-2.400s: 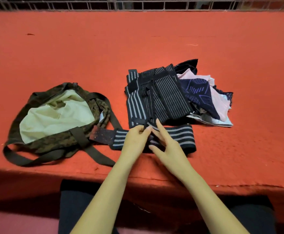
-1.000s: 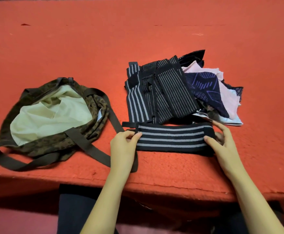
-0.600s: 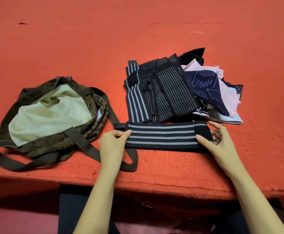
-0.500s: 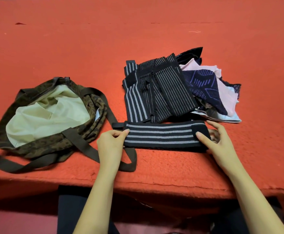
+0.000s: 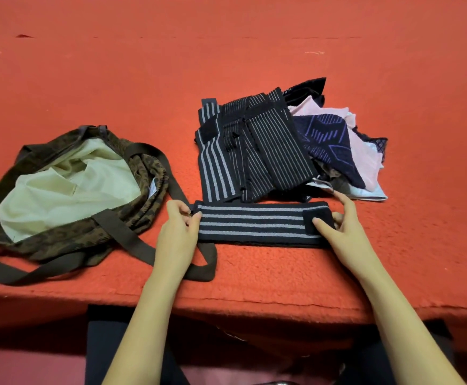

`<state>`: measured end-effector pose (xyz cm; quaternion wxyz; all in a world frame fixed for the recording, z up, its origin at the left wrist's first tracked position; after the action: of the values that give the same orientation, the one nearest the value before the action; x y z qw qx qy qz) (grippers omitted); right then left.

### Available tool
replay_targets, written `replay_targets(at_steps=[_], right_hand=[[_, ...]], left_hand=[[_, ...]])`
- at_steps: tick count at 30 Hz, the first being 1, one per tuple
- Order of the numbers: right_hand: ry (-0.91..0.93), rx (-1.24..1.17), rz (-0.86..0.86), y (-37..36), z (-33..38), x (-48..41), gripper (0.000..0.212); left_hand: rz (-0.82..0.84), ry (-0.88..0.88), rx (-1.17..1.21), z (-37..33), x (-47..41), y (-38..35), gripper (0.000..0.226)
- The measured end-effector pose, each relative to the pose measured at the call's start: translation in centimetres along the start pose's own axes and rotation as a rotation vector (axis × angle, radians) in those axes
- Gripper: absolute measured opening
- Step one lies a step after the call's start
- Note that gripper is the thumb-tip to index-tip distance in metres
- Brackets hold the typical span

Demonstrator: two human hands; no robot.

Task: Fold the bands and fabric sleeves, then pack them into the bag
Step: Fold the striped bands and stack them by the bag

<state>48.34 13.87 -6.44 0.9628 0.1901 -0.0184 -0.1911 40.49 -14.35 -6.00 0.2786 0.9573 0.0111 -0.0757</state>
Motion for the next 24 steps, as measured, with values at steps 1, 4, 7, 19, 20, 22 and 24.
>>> replay_targets(at_steps=[1,4,7,19,20,22,24], right_hand=[[0.039,0.016,-0.013,0.0,-0.1,0.2,0.058],[0.197,0.218,-0.144,0.5,-0.3,0.3,0.04],[0.207,0.442,-0.195,0.6,-0.8,0.0,0.03],[0.199,0.727,-0.267,0.8,-1.5,0.6,0.032],[0.189,0.741,-0.267,0.8,-1.5,0.6,0.031],[0.162,0.754,-0.258,0.8,-1.4,0.5,0.031],[0.154,0.731,-0.246,0.8,-1.4,0.5,0.033]], left_hand=[[0.024,-0.041,-0.018,-0.2,0.1,-0.1,0.014],[0.087,-0.164,-0.115,-0.8,-0.1,-0.8,0.017],[0.104,-0.214,-0.288,-1.1,-0.5,-1.8,0.021],[0.069,-0.208,-0.274,-1.7,0.6,-3.5,0.022],[0.054,-0.211,-0.357,-1.8,0.8,-3.6,0.022],[-0.03,-0.232,-0.534,-2.2,1.1,-3.7,0.016],[-0.126,-0.276,-0.667,-3.4,1.4,-4.1,0.018]])
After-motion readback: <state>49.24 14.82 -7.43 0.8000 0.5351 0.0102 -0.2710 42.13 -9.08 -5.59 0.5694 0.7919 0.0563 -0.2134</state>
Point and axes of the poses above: each hand's wrist, its own x-axis away from the middle knuckle, its own y-axis out of the back of the hand, z = x × y, the point moved 2 cm from there along -x, towards the middle knuckle, and after that the axes turned 5 degrees about x, right-handed, at the moved point
